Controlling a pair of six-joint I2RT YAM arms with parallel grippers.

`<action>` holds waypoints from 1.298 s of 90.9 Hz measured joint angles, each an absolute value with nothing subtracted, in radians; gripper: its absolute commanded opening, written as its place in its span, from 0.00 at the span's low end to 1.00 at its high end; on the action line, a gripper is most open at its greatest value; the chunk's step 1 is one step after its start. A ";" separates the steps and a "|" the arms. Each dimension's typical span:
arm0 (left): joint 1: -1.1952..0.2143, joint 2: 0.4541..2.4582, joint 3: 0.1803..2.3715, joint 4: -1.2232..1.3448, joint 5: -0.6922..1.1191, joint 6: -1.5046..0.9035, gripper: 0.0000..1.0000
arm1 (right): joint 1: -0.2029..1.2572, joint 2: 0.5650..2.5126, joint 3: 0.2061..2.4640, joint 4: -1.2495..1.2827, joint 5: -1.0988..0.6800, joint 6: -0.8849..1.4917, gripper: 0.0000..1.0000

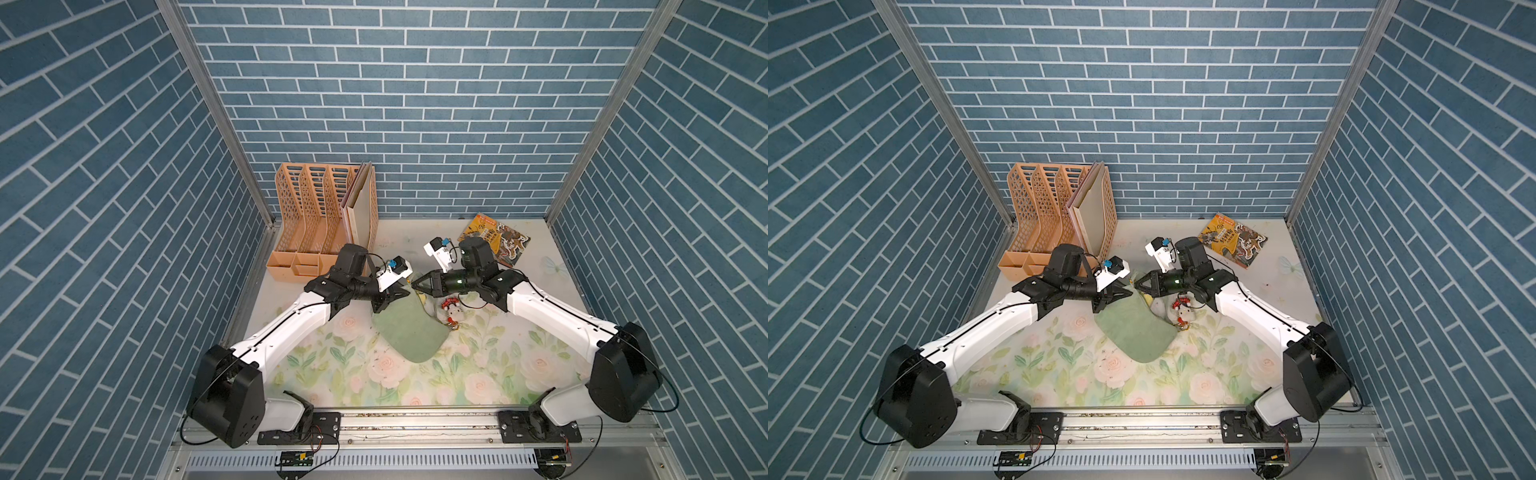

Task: Remove the decoration from the bag
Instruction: Remove the decoration item from the bag.

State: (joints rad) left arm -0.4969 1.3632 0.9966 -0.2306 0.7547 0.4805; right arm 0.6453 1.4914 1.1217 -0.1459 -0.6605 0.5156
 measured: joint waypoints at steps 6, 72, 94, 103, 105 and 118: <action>-0.498 1.365 0.997 -0.231 0.739 0.487 0.04 | 0.648 1.503 1.137 -0.163 -0.649 0.515 0.03; -0.511 1.363 0.931 -0.125 0.730 0.426 0.16 | 0.712 1.545 1.214 -0.270 -0.361 0.468 0.00; -0.514 1.361 0.917 -0.106 0.717 0.411 0.32 | 0.712 1.547 1.213 -0.204 -0.421 0.502 0.00; -0.517 1.361 0.899 -0.094 0.710 0.390 0.47 | 0.712 1.550 1.213 -0.187 -0.434 0.506 0.00; -0.517 1.361 0.896 -0.094 0.708 0.379 0.50 | 0.712 1.552 1.213 -0.186 -0.435 0.506 0.00; -0.518 1.324 0.875 -0.091 0.699 0.313 0.71 | 0.712 1.559 1.202 -0.175 -0.435 0.505 0.00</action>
